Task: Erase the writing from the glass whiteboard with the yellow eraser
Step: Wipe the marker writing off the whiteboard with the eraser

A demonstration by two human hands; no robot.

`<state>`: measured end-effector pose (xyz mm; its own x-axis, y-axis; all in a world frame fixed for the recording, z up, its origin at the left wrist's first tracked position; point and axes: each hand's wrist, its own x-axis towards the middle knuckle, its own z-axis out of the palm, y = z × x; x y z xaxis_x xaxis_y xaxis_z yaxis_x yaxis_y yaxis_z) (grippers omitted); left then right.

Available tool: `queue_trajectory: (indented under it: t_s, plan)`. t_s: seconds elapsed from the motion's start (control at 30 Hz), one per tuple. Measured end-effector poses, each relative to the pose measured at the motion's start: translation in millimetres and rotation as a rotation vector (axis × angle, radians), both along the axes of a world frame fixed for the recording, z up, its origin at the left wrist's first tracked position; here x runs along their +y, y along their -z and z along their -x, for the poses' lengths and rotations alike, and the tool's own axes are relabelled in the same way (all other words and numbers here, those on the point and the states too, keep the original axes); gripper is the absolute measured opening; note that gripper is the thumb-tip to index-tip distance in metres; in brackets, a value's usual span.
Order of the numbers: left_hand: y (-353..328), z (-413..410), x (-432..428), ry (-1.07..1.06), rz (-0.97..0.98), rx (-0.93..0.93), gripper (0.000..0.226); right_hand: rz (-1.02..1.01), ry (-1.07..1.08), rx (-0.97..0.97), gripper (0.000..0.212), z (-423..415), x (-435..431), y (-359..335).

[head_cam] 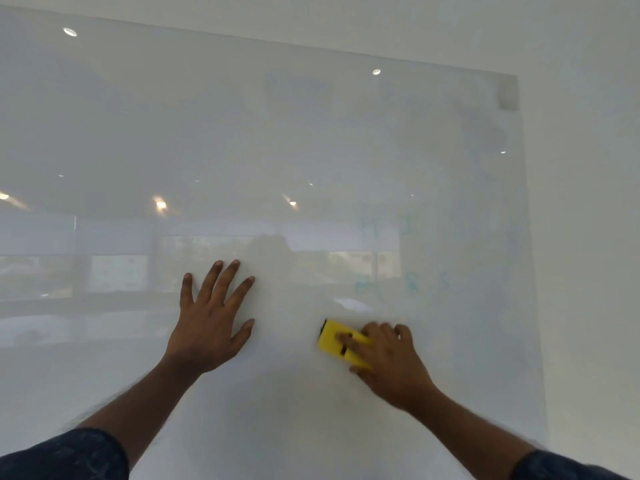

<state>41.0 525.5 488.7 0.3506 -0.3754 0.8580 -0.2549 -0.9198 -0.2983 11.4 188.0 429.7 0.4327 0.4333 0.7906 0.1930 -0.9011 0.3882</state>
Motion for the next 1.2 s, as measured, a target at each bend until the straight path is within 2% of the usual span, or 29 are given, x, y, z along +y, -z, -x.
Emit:
queue_trajectory:
  t_s: [0.07,0.17,0.23,0.33,0.4,0.57,0.67,0.73,0.87,0.97,1.13,1.2]
  plan:
    - [0.0,-2.0,-3.6,-0.008,0.021,-0.005,0.070,-0.155,0.045,-0.051,0.059,-0.4,-1.8,-34.8]
    - [2.6,-5.3,-10.6,-0.006,0.054,-0.024,0.071,-0.221,0.053,-0.065,0.057,-3.1,3.7,-52.2]
    - [2.5,-8.4,-13.7,0.000,0.065,-0.040,0.071,-0.165,0.001,-0.070,0.059,-5.1,8.1,-37.4]
    - [-1.4,-11.9,-15.3,0.004,0.053,-0.068,0.070,0.101,-0.082,-0.034,0.058,-9.7,4.3,0.4]
    - [-5.8,-12.6,-17.2,0.003,0.042,-0.078,0.070,0.156,-0.084,-0.040,0.057,-11.9,-9.4,-1.4]
    - [-21.7,-9.8,-26.2,-0.009,0.028,-0.071,0.071,-0.139,0.061,-0.183,0.056,-10.8,-26.1,-78.3]
    - [-29.1,-10.9,-30.7,0.007,0.038,-0.066,0.070,-0.282,0.055,-0.178,0.053,-10.3,-19.1,-105.0]
    - [-28.3,-12.2,-32.6,0.008,0.047,-0.065,0.070,-0.224,0.013,-0.163,0.055,-10.5,-14.9,-91.6]
    - [-28.5,-12.2,-33.2,0.009,0.033,-0.083,0.071,0.045,-0.076,-0.096,0.055,-12.3,-21.2,-39.5]
    - [-31.6,-11.0,-35.4,-0.001,0.024,-0.081,0.072,0.112,-0.039,-0.133,0.056,-11.5,-36.4,-51.2]
    - [-33.3,-12.5,-47.8,-0.014,0.029,-0.067,0.073,-0.247,0.098,-0.203,0.054,-11.8,-51.9,-125.0]
    - [-34.5,-11.8,-54.9,-0.004,0.012,-0.061,0.072,-0.298,0.108,-0.187,0.054,-12.0,-48.1,-128.9]
